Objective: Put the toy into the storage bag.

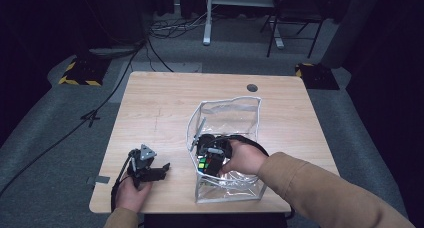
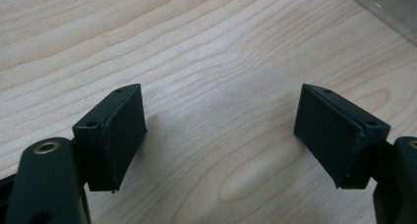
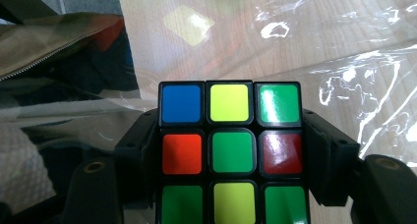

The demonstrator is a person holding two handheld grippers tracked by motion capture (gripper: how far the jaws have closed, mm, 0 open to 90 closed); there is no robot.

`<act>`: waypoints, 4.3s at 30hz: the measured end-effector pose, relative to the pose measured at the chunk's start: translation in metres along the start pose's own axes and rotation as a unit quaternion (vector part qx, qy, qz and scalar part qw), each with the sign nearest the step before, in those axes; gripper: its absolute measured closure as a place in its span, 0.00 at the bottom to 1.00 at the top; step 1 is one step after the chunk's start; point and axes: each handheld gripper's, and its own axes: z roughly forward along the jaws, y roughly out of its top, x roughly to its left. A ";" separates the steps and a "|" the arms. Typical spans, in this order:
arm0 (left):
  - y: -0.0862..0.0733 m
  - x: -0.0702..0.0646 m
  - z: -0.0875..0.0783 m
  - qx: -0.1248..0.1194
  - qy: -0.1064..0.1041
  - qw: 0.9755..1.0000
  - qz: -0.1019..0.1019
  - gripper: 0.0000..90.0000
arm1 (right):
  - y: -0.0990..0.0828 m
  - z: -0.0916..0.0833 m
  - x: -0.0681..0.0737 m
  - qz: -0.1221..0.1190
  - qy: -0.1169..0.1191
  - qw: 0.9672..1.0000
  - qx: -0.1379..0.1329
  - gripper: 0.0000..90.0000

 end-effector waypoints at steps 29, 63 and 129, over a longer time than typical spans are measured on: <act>0.000 0.000 0.000 -0.002 -0.001 1.000 -0.001 0.22 | 0.002 0.021 -0.009 0.012 0.042 0.999 0.019 0.39; -0.009 0.001 -0.006 -0.007 0.000 1.000 0.001 0.22 | -0.010 -0.067 -0.003 0.033 -0.037 0.992 -0.117 0.38; -0.009 0.019 -0.009 -0.001 -0.003 1.000 0.001 0.21 | -0.253 -0.131 -0.110 0.295 -0.210 0.898 -0.251 0.09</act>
